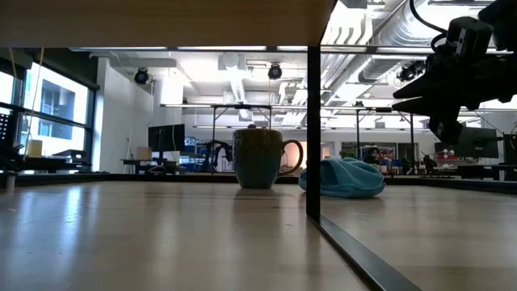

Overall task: Stack small to large cups/mugs on shelf
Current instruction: Put the black mug on the shelf

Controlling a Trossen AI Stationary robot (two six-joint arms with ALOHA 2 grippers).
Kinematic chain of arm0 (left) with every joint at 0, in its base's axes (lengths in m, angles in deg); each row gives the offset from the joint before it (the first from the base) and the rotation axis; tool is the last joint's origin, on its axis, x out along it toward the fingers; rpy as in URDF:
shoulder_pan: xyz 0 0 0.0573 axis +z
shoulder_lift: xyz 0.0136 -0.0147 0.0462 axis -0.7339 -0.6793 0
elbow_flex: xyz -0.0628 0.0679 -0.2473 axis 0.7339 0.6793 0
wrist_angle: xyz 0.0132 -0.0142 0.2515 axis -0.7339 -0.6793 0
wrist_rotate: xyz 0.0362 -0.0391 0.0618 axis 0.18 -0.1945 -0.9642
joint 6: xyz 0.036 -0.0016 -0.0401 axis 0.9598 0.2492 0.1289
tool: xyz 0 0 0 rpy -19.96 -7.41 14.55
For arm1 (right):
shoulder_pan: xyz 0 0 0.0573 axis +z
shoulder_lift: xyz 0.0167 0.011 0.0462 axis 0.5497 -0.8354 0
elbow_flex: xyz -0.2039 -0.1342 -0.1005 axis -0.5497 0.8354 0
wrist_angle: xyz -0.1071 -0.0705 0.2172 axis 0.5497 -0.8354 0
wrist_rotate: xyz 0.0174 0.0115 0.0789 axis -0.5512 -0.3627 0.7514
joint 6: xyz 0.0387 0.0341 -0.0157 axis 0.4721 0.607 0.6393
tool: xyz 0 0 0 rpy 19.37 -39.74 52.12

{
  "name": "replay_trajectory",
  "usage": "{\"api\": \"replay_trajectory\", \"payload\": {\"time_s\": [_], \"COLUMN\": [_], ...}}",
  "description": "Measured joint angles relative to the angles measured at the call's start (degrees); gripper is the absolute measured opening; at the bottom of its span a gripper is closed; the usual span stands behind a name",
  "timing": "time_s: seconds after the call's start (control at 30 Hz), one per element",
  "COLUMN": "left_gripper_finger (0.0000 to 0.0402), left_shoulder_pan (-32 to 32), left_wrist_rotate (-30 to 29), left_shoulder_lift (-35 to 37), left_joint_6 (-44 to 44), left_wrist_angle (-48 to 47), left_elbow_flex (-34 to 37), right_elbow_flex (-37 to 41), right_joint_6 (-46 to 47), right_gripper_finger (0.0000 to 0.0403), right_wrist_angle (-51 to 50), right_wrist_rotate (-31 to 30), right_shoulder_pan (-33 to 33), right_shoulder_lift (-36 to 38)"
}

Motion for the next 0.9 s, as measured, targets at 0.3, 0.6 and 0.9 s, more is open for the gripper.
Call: {"api": "replay_trajectory", "payload": {"time_s": [0.3,0.6,0.9], "left_gripper_finger": [0.0111,0.0111,0.0110], "left_shoulder_pan": [0.00,0.00,-0.02], "left_wrist_rotate": [-0.74,-0.73,-0.73], "left_shoulder_lift": [0.00,0.00,0.00], "left_joint_6": [-6.45,-13.28,-20.00], "left_wrist_angle": [0.00,-0.07,-0.18], "left_elbow_flex": [0.00,0.00,0.00], "right_elbow_flex": [-0.01,0.00,0.00], "right_joint_6": [0.12,0.24,-0.01], "right_gripper_finger": [0.0081,0.0081,0.0081], "right_wrist_angle": [0.00,0.00,0.01], "right_wrist_rotate": [0.24,0.34,0.46], "right_shoulder_pan": [0.00,0.00,0.00], "right_shoulder_lift": [-0.02,0.00,0.00]}}
